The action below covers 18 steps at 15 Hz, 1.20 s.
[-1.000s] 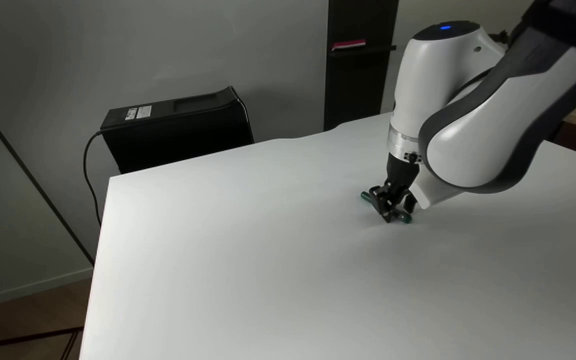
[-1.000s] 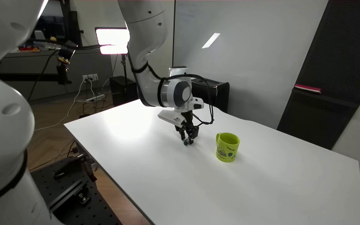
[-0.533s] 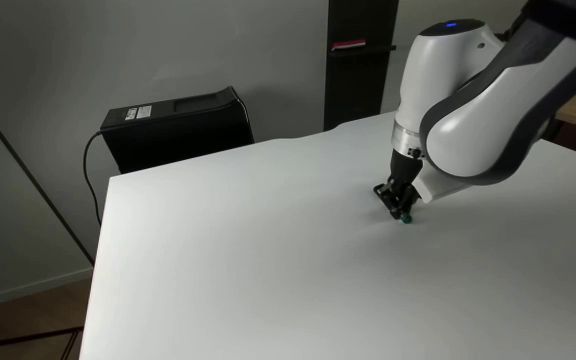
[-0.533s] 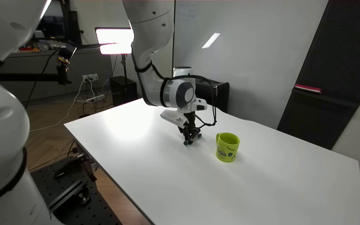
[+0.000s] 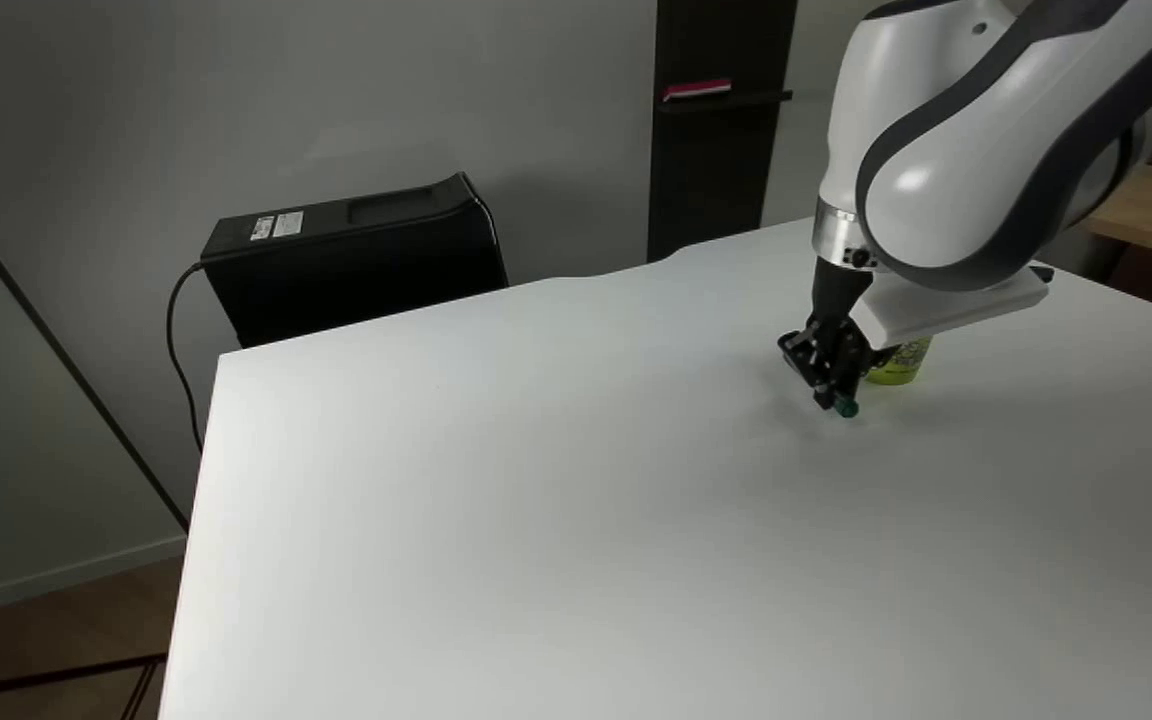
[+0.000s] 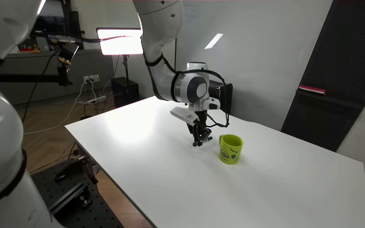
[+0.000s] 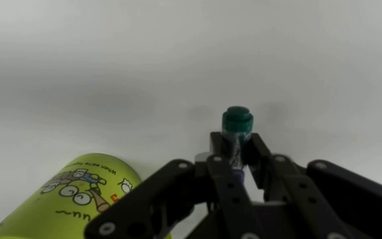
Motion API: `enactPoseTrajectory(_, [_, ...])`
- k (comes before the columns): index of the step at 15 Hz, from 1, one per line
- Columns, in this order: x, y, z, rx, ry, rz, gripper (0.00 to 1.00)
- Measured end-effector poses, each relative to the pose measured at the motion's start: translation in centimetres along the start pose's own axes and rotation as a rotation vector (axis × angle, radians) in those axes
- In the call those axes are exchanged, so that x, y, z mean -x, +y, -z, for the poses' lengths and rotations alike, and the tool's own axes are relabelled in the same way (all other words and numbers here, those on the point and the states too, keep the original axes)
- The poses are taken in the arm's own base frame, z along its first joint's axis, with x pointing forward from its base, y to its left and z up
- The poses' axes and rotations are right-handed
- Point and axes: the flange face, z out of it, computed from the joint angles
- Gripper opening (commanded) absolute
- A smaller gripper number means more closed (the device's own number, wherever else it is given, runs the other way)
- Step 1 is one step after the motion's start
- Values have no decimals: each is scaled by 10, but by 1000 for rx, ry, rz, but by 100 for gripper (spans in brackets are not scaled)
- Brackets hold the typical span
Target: Put the marker inside the yellow mug
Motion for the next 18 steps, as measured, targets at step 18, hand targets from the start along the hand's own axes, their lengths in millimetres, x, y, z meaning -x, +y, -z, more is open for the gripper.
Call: enactPoseTrajectory(18, [-20,133,85,-40,-66,-346,6])
